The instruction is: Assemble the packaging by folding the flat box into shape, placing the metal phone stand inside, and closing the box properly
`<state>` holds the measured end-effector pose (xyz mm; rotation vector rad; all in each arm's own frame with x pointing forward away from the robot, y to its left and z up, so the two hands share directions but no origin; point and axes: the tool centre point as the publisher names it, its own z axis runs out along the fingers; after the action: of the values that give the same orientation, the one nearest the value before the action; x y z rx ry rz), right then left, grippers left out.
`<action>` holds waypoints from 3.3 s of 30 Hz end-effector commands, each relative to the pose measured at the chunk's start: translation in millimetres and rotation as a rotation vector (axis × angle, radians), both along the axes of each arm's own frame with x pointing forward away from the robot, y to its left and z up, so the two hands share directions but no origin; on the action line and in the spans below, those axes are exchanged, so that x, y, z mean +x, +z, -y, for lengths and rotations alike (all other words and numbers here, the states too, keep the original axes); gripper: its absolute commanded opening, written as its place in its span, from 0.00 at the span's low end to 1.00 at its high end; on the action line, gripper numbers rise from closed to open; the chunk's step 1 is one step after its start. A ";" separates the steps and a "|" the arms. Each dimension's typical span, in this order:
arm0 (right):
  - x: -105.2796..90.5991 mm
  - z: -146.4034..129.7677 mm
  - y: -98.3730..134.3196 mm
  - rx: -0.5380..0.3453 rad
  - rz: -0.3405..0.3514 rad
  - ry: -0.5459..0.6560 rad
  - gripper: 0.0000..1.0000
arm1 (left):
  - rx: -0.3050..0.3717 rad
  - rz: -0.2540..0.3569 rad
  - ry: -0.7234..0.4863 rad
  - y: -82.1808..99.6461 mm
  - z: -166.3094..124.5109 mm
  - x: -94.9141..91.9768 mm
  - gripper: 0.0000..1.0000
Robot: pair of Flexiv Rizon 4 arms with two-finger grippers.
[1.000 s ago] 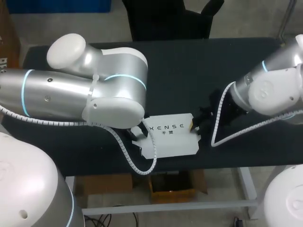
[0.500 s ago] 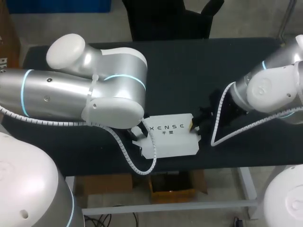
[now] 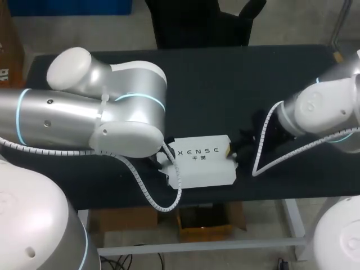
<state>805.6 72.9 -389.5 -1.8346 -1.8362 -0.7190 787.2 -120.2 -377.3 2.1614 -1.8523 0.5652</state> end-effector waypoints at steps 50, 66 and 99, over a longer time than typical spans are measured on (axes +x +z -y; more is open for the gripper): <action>2.9 -14.3 -4.8 0.086 0.002 0.072 0.40 | -0.242 0.001 -0.097 -9.1 4.2 8.5 0.46; -0.9 -14.8 1.4 0.064 -0.029 0.074 0.40 | -0.224 -0.042 -0.073 4.5 7.3 8.8 0.46; 13.5 -18.8 22.2 0.054 -0.203 0.061 0.40 | -0.234 -0.177 -0.057 21.0 16.7 22.9 0.48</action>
<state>815.2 86.8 -370.2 -1.7483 -1.7161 -0.5567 803.0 -132.7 -358.2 1.9616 -1.6616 0.5673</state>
